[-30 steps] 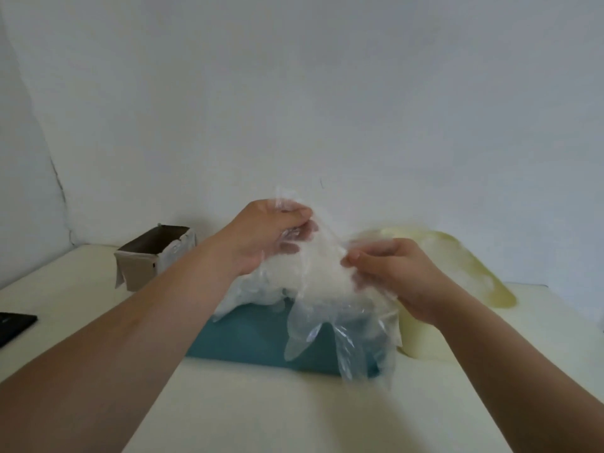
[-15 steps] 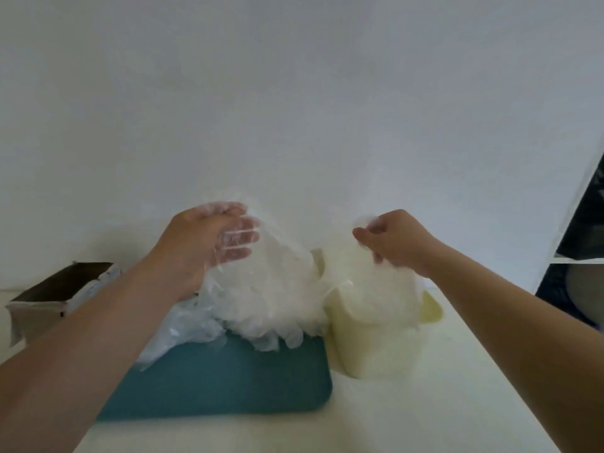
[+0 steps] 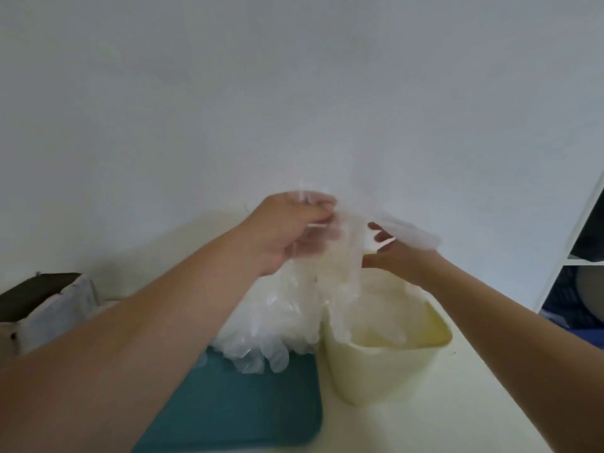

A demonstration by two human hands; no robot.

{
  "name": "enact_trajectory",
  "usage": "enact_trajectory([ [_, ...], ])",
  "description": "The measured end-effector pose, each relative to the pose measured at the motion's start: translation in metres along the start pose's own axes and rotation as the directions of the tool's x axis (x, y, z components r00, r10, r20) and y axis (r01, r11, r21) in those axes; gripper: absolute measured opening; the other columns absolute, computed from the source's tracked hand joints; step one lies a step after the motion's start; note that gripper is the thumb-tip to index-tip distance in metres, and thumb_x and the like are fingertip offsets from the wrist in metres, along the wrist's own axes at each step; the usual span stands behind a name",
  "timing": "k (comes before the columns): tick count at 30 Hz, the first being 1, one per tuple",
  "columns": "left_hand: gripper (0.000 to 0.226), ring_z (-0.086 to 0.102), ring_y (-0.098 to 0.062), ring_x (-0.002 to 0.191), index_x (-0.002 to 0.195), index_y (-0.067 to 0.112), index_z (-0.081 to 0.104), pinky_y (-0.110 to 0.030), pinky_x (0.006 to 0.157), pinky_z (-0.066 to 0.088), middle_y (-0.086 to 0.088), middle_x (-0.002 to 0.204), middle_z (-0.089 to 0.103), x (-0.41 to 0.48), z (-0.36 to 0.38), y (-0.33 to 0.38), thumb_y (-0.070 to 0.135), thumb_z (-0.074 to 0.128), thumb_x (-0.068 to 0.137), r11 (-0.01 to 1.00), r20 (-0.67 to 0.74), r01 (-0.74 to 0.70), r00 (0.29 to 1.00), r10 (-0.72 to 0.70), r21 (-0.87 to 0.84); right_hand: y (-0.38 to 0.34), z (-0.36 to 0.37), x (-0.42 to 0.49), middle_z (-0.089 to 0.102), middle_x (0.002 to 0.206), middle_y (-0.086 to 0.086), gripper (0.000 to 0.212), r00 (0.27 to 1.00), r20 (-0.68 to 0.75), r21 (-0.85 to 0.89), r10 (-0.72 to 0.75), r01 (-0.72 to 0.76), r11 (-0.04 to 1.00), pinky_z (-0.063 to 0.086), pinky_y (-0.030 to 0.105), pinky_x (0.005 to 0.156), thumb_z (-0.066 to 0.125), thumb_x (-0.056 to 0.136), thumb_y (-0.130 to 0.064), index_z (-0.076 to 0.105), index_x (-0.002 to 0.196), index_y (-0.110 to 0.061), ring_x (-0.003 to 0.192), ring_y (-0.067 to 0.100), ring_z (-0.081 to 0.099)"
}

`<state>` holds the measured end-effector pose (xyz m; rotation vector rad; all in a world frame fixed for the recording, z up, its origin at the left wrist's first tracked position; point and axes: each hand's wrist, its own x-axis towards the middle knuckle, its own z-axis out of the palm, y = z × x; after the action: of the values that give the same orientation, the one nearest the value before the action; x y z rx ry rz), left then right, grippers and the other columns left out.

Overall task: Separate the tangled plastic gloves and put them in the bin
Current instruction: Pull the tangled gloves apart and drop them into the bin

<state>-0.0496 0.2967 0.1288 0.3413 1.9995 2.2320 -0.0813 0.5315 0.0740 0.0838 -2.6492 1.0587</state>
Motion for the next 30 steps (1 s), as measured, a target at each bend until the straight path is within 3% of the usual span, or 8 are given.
enact_trajectory([
  [4, 0.021, 0.067, -0.016, 0.047, 0.089, 0.015, 0.066, -0.022, 0.04, 0.049, -0.009, 0.07, 0.07, 0.039, 0.038, -0.037, -0.005, 0.072, 0.092, 0.991, -0.041, 0.116, 0.993, -0.113, 0.062, 0.012, -0.043, -0.018, 0.061, 0.13, 0.007, 0.059, 0.967, -0.241, -0.061, -0.079, 0.066, 0.996, 0.051, 0.045, 0.103, 0.082, 0.085, -0.016, 0.059, 0.139, -0.021, 0.111, 0.024, 0.063],
  [7, 0.022, 0.064, -0.021, 0.045, 0.085, 0.012, 0.064, -0.029, 0.044, 0.053, -0.01, 0.061, 0.065, 0.059, 0.057, -0.063, -0.009, 0.067, 0.091, 0.953, -0.1, 0.184, 0.981, -0.164, 0.242, 0.008, -0.06, -0.036, 0.067, 0.125, -0.005, 0.035, 0.938, -0.335, -0.08, -0.087, 0.064, 0.995, 0.048, 0.03, 0.098, 0.056, 0.101, -0.01, 0.064, 0.132, -0.024, 0.112, 0.018, 0.065],
  [10, 0.017, 0.071, -0.033, 0.071, 0.094, 0.011, 0.068, -0.045, 0.067, 0.062, -0.017, 0.086, 0.069, 0.068, 0.064, -0.072, -0.006, 0.066, 0.09, 0.891, -0.127, 0.162, 0.985, -0.119, 0.424, -0.018, -0.054, -0.05, 0.071, 0.119, -0.008, 0.027, 0.994, -0.112, 0.016, -0.01, 0.012, 1.0, 0.049, 0.032, 0.103, 0.05, 0.106, -0.025, 0.067, 0.127, -0.024, 0.114, 0.014, 0.066],
  [12, 0.026, 0.071, -0.033, 0.097, 0.114, 0.007, 0.069, -0.036, 0.08, 0.058, -0.014, 0.11, 0.071, 0.071, 0.064, -0.073, -0.001, 0.072, 0.089, 0.901, -0.135, 0.142, 0.986, -0.094, 0.41, -0.038, -0.041, -0.06, 0.068, 0.125, -0.003, 0.037, 0.971, 0.208, 0.038, 0.119, -0.129, 0.991, 0.053, 0.04, 0.102, 0.045, 0.107, -0.043, 0.064, 0.132, -0.024, 0.113, 0.017, 0.065],
  [15, 0.039, 0.066, -0.029, 0.113, 0.124, 0.015, 0.065, -0.038, 0.101, 0.055, -0.01, 0.123, 0.066, 0.07, 0.055, -0.073, 0.002, 0.073, 0.088, 0.951, -0.204, 0.152, 0.974, -0.097, 0.269, -0.051, -0.015, -0.062, 0.045, 0.157, -0.002, 0.06, 0.851, 0.457, -0.346, 0.259, -0.098, 0.933, 0.042, 0.039, 0.111, 0.039, 0.104, -0.059, 0.036, 0.158, -0.032, 0.135, 0.025, 0.052],
  [18, 0.031, 0.065, -0.024, 0.116, 0.115, 0.022, 0.067, -0.042, 0.108, 0.052, -0.001, 0.12, 0.065, 0.062, 0.037, -0.071, 0.005, 0.068, 0.089, 0.97, -0.268, 0.105, 0.962, -0.044, 0.217, -0.054, 0.011, -0.056, 0.029, 0.167, -0.001, 0.068, 0.815, 0.513, -0.488, 0.268, 0.02, 0.872, 0.029, 0.039, 0.118, 0.039, 0.103, -0.062, 0.019, 0.163, -0.036, 0.15, 0.028, 0.035],
  [25, 0.022, 0.071, -0.018, 0.107, 0.108, 0.021, 0.072, -0.039, 0.103, 0.057, -0.001, 0.113, 0.072, 0.007, -0.006, -0.064, 0.008, 0.073, 0.09, 0.978, -0.247, 0.002, 0.968, 0.051, 0.21, -0.031, 0.064, -0.048, 0.04, 0.162, 0.005, 0.058, 0.722, 0.579, -0.683, 0.379, 0.176, 0.709, 0.03, 0.047, 0.119, 0.04, 0.105, -0.052, 0.037, 0.158, -0.029, 0.146, 0.03, 0.04],
  [30, 0.02, 0.071, -0.008, 0.102, 0.109, 0.029, 0.074, -0.021, 0.084, 0.054, 0.011, 0.11, 0.073, -0.043, -0.044, -0.057, 0.014, 0.069, 0.096, 0.92, -0.21, -0.056, 0.967, 0.147, 0.388, -0.067, 0.042, -0.043, 0.041, 0.16, 0.002, 0.068, 0.776, 0.528, -0.748, 0.345, 0.233, 0.621, 0.036, 0.043, 0.117, 0.053, 0.099, -0.054, 0.037, 0.158, -0.024, 0.144, 0.029, 0.043],
])
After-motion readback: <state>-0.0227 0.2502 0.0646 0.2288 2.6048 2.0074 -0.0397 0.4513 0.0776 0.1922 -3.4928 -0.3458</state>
